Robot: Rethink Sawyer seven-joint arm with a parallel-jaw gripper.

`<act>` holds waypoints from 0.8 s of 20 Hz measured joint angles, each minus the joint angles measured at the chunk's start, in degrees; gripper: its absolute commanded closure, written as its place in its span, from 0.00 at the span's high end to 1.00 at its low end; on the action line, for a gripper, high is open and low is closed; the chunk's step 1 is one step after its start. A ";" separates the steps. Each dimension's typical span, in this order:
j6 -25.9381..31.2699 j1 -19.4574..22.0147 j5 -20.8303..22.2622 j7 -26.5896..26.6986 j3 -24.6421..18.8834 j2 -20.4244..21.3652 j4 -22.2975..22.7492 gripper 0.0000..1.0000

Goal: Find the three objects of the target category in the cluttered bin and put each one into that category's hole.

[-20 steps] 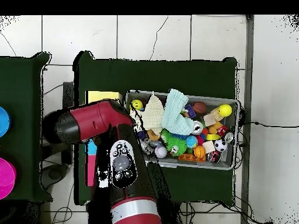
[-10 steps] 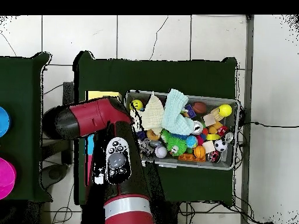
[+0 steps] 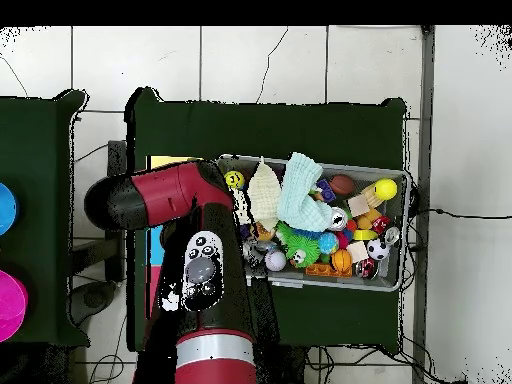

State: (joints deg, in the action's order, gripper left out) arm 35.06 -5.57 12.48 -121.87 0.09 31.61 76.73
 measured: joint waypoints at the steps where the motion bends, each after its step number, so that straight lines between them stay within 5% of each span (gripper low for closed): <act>1: 0.00 -0.06 0.00 0.00 0.31 -0.25 -0.25 0.00; 16: 0.11 0.02 -2.25 0.00 1.63 -1.94 -1.25 0.00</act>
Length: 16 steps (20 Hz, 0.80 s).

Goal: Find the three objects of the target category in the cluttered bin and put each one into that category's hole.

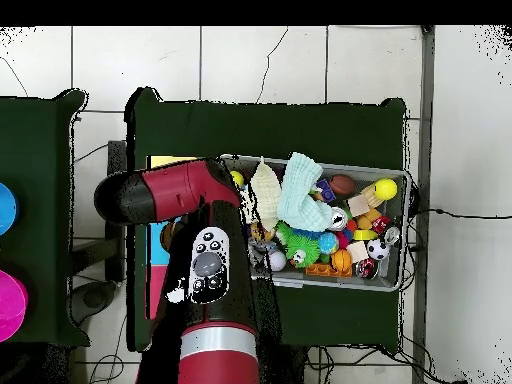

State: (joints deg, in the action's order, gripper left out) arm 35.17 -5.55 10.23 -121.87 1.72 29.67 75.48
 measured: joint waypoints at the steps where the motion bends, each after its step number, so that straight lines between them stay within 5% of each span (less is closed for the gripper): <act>1: 0.00 0.00 -0.31 0.00 0.09 -0.04 0.00 0.00; 2: 0.00 0.00 -0.61 0.00 0.18 -0.08 0.00 0.00; 3: -0.11 -0.04 -1.32 0.00 0.15 -0.15 -0.04 1.00; 16: -0.11 -0.72 -4.18 0.00 1.17 -0.49 -0.16 1.00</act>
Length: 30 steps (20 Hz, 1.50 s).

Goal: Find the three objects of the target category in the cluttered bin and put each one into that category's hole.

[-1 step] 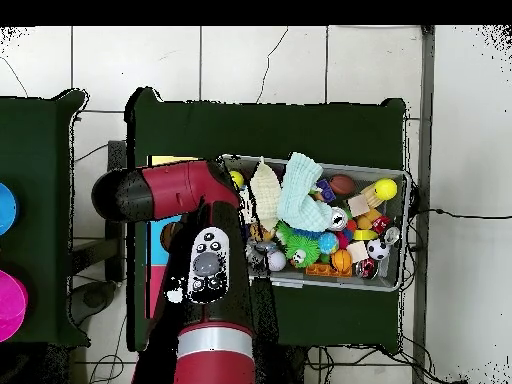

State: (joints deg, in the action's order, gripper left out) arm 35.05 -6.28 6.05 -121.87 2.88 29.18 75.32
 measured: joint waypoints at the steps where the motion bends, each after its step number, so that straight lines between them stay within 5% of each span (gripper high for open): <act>1: -0.01 -0.05 -0.05 0.00 0.09 0.01 0.00 1.00; 7: 0.09 -0.74 0.06 0.00 1.78 0.47 0.01 1.00; 16: 6.69 -4.81 2.44 0.00 10.38 4.31 -0.94 1.00; 30: 6.24 -0.60 2.97 0.00 12.73 6.14 -2.72 1.00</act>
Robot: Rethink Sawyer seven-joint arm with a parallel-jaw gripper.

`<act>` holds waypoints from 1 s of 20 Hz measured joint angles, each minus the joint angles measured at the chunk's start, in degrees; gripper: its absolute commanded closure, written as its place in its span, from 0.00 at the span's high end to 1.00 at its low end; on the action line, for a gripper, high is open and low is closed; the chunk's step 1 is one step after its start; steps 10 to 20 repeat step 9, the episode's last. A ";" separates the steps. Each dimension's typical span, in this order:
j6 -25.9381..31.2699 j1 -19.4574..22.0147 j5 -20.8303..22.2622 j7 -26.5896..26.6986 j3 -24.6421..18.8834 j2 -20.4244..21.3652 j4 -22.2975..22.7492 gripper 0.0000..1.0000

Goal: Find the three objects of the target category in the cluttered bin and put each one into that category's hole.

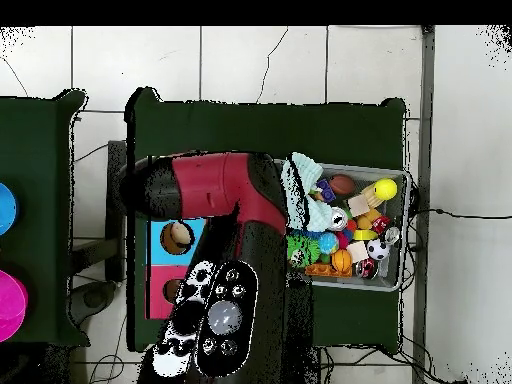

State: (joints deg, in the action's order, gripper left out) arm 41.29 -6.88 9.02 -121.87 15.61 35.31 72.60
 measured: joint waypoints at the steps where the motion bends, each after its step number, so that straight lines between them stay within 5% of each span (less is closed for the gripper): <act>1: -0.52 0.20 0.08 0.00 0.17 -0.03 0.00 1.00; 20: -2.56 0.47 0.16 0.00 1.94 -0.19 0.00 1.00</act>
